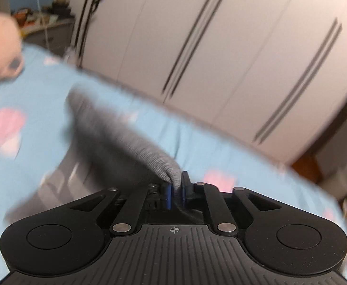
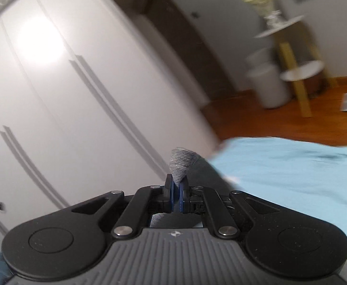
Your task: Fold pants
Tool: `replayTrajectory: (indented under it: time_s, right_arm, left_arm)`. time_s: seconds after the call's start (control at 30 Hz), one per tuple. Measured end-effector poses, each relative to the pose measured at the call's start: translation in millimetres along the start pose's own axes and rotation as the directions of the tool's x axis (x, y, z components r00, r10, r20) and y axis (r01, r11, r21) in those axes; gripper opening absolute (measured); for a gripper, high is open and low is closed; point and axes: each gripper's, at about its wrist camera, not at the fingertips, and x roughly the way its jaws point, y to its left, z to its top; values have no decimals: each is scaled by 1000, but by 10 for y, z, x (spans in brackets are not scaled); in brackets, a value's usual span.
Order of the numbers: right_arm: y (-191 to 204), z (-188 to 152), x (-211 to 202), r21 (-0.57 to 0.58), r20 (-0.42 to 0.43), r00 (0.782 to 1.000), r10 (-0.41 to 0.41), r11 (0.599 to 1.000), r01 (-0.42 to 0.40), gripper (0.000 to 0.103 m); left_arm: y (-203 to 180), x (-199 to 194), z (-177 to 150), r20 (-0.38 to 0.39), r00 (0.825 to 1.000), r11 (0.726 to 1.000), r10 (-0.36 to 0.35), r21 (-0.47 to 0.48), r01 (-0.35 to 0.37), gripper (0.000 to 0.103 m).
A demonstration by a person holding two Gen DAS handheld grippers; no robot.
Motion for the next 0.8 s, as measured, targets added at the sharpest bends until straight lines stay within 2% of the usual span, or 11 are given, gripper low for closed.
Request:
replayTrajectory:
  time_s: [0.1,0.2,0.3,0.33,0.37,0.43,0.53,0.6,0.67,0.73,0.8]
  right_arm:
    - [-731,-480,97,95,-140,977,-161,980,175,5]
    - [-1087,-920,379,82,-305,903,-303,936,342,5]
    - [-1008,-878,423,20,-281,911,-302,947,320,11]
    - [-1007,-852,444,22,-270,918,-291,951,308,12]
    - [-1007,-935,344,37,-256,929,-267,958,285,22]
    - [-999,-993,370,93,-265,940,-216,964,248,39]
    - [-939,-987,362,102,-263,947,-187,970,220,40]
    - [-928,-997,394,105,-261,951,-166,974,199,41]
    - [-904,-1014,412,91,-259,952,-162,977,191,37]
    - [-871,-1029,458,54,-255,952,-170,980,190,22]
    - [-866,-1048,475,47,-253,954,-163,982,181,19]
  left_arm:
    - [316,145,-654,-135,988,997,78,-14,-80,16]
    - [515,290,-1037,-203,970,988,135,-40,-146,23]
    - [591,198,-997,-127,983,983,133,-111,-148,43]
    - [622,174,-942,-107,984,979,141,-135,-155,63]
    - [639,143,-881,-73,986,975,147,-158,-157,76]
    - [667,93,-765,-9,981,964,192,-186,-190,80]
    - [760,156,-556,23,976,955,215,-214,-205,88]
    - [870,297,-492,-25,969,940,247,-238,-246,84]
    - [903,458,-442,-61,965,931,254,-254,-261,65]
    - [934,494,-419,-48,972,937,229,-259,-233,59]
    - [940,482,-369,-13,973,943,229,-245,-225,58]
